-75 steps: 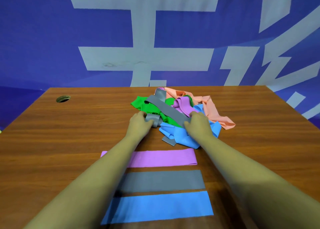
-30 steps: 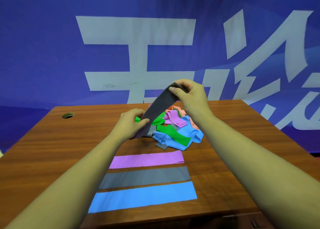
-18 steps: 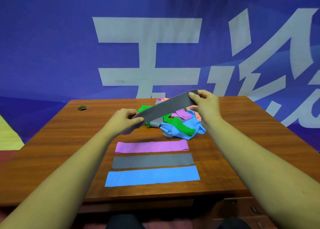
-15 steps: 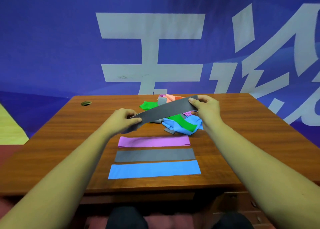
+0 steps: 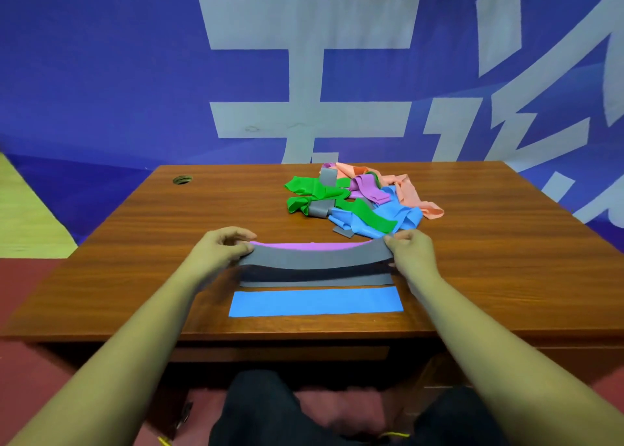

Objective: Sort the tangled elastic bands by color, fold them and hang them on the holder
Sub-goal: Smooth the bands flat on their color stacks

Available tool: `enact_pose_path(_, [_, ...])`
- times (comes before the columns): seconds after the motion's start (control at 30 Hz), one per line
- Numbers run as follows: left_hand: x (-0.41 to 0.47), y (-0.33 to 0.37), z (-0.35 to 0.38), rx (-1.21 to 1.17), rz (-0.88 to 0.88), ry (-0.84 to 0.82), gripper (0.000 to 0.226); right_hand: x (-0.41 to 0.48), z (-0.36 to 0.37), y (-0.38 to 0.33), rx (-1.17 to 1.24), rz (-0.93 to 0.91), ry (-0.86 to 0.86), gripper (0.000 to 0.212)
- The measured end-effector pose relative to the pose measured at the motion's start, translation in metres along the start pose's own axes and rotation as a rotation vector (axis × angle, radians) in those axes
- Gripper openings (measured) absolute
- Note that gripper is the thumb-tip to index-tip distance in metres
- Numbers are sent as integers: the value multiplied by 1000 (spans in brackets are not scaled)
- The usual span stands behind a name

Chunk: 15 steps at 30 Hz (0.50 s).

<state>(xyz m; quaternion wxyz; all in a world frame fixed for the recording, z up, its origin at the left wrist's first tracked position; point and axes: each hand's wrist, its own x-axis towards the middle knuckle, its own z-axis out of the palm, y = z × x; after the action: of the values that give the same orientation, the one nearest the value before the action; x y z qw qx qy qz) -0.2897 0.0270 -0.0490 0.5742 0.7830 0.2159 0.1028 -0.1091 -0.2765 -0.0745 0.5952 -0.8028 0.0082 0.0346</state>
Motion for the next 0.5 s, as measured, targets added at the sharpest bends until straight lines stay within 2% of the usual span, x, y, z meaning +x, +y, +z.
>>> enact_pose_path(0.1, [-2,-20,6,21,-32,82,23,-7,-1,6,-187,-94,16,17])
enact_pose_path(0.23, [-3,-35,14,222,-17,158,19,-16,1,12,-363,-183,-17,15])
enact_pose_path(0.5, [-6,-35,28,524,80,264,8,-17,7,24,-480,-156,32,17])
